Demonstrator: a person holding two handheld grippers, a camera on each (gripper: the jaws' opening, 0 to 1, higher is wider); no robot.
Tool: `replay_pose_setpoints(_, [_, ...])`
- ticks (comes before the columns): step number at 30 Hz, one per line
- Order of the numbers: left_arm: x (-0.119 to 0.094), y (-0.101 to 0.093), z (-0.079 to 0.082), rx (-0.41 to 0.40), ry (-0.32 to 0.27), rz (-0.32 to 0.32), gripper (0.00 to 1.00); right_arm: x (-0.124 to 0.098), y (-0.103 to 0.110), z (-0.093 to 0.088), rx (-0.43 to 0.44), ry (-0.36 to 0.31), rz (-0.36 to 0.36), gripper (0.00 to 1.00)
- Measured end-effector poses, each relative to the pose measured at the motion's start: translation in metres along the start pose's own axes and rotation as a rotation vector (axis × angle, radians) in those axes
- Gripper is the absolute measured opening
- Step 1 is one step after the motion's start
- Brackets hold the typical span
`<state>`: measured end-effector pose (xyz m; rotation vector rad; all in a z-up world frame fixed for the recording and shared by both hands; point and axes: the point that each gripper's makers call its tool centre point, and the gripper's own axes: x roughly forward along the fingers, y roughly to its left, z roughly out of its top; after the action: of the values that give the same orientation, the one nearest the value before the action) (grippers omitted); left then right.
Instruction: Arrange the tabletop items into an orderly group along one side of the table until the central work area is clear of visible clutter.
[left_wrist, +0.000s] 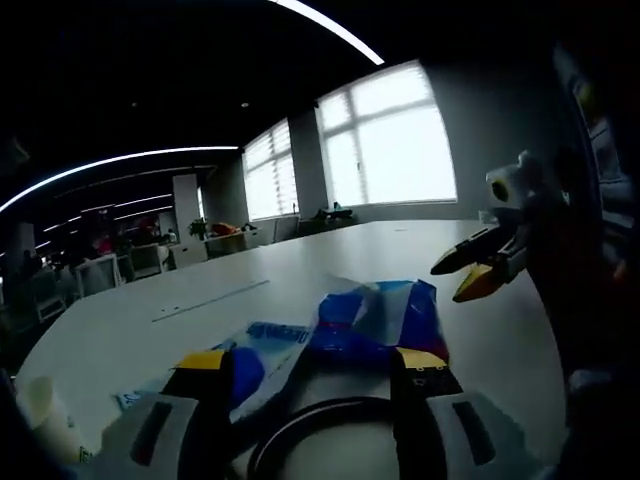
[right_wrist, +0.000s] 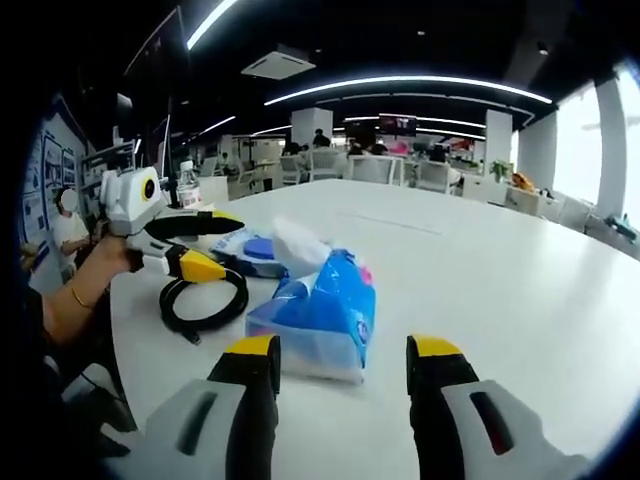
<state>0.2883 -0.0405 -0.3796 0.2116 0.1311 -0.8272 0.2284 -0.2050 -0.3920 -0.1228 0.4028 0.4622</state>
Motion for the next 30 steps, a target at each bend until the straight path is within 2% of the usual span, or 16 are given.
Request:
replay_pose_setpoints(7, [0.01,0.002,-0.001,-0.003,0.009,-0.006,0.62,0.002,-0.001,0.002,0.0,0.001,0.0,0.48])
replay_pose_setpoints(11, [0.018,0.002,-0.004,0.013,0.036,-0.015,0.59,0.005,-0.002,0.0,-0.014,0.012,0.001,0.46])
replay_pose_setpoints(17, [0.031,0.001,-0.002,-0.001,0.036,-0.037,0.59,0.008,-0.003,-0.001,-0.019,0.014,0.003,0.45])
replay_pose_setpoints(23, [0.044,-0.001,-0.003,0.026,0.07,-0.051,0.58,0.011,-0.004,-0.003,-0.021,0.019,0.003,0.44])
replay_pose_setpoints(30, [0.05,-0.001,-0.006,0.026,0.075,-0.06,0.56,0.013,-0.004,-0.004,-0.029,0.02,0.008,0.43])
